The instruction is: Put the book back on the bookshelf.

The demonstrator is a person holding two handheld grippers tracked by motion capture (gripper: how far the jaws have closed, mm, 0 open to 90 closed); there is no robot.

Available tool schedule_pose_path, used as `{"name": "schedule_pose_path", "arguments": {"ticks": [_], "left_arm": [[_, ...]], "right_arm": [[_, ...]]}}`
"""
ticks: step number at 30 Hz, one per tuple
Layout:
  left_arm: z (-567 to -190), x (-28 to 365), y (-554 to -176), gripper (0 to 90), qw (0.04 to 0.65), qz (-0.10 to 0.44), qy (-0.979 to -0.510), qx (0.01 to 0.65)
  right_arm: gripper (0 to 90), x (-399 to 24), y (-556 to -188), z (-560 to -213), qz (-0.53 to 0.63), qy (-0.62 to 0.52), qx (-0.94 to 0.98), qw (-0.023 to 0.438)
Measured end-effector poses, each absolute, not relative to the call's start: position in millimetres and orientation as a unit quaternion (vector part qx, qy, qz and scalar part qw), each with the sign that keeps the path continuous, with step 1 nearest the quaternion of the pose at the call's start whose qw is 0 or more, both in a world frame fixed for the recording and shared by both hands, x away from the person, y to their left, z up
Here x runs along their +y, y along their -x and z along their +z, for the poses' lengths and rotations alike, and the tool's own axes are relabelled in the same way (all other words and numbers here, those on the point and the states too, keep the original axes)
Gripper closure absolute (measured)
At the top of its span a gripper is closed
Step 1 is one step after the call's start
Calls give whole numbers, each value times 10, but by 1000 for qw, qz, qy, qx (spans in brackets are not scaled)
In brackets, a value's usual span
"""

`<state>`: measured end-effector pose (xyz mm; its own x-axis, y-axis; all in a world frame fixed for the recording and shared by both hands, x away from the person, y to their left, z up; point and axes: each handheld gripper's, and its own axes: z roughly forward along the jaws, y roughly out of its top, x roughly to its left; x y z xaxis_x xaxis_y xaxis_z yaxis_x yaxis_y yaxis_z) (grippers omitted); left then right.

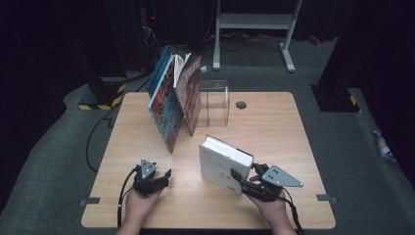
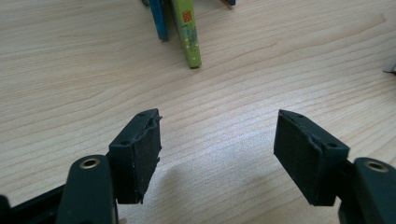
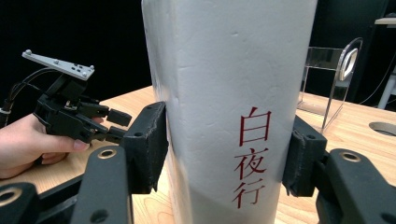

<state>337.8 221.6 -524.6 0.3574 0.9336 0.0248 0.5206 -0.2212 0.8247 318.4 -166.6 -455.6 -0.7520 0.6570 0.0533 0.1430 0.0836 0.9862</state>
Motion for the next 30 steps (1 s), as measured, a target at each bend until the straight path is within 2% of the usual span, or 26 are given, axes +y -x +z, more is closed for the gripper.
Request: {"name": "schedule_pose_path", "arguments": {"ticks": [11, 30], "left_arm": [[-5245, 2211, -3378, 324, 375, 273, -733, 498], [-5246, 2211, -3376, 323, 378, 276, -731, 496]], "right_arm": [[483, -1654, -3152, -4567, 615, -275, 707, 215], [513, -1618, -3123, -4583, 616, -278, 700, 232]]}}
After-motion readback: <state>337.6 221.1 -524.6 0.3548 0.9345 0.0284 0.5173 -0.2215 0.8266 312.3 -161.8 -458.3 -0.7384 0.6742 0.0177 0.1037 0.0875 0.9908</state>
